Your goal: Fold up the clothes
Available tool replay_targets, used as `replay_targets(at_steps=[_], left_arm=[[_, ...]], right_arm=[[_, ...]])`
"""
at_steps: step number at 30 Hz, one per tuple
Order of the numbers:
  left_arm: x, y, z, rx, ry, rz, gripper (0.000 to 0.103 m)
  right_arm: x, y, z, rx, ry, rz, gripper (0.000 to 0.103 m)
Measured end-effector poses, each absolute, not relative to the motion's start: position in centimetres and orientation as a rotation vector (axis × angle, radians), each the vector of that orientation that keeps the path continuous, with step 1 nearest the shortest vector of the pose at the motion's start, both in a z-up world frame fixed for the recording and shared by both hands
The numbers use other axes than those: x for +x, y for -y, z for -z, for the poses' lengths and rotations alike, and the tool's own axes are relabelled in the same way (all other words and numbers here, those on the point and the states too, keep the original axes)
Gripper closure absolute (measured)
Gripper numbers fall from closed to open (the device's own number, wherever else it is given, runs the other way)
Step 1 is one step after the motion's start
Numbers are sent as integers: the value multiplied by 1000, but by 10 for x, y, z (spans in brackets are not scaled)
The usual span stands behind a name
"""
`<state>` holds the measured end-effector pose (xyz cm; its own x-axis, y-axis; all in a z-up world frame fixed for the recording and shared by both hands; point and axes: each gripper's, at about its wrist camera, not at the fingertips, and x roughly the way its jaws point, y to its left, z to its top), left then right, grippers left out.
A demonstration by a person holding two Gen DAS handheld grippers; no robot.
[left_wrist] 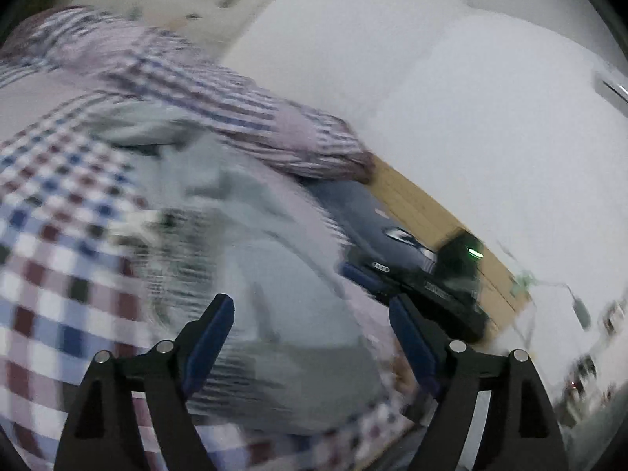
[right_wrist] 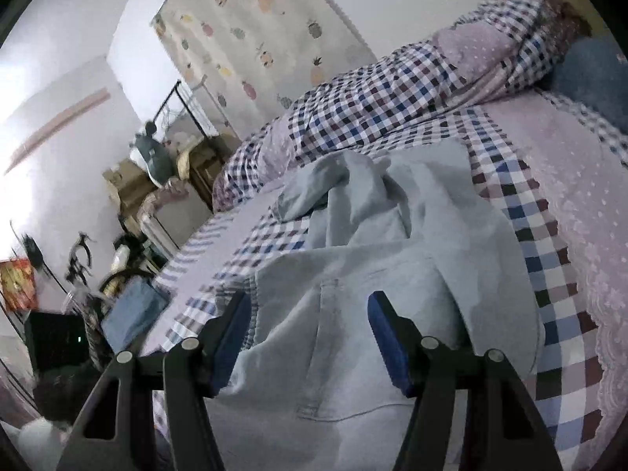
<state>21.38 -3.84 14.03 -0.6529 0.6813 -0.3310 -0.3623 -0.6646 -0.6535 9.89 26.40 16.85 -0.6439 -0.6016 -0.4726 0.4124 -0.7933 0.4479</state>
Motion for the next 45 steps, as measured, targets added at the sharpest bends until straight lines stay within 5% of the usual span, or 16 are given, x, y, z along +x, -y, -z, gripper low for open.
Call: replay_targets(at_steps=[5,13,18,32,34,37,38,45], left_arm=[[197,54,-107,-904,820,-2295,18],[200,11,-101,-881,560,-2260,18],[198,16,-100,-802,725,-2124,19],[181,3,-102,-756,772,-1982,19],[180,3,-101,-756,787,-1980,19],[184,7,-99,-763,805,-1983,19],[185,8,-98,-765,809,-1983,20],[185,11,-96,-777,797,-1981,20]], right_arm=[[100,-236,-169,847,316,2397,36],[99,-207,-172,924,230,2451,36],[95,-177,-176,1004,126,2435,36],[56,-99,-180,1230,-282,2406,38],[49,-92,-175,1268,-351,2416,43],[37,-96,-170,1361,-372,2446,77],[33,-99,-169,1393,-368,2453,82],[14,-107,-145,1552,-298,2428,75]])
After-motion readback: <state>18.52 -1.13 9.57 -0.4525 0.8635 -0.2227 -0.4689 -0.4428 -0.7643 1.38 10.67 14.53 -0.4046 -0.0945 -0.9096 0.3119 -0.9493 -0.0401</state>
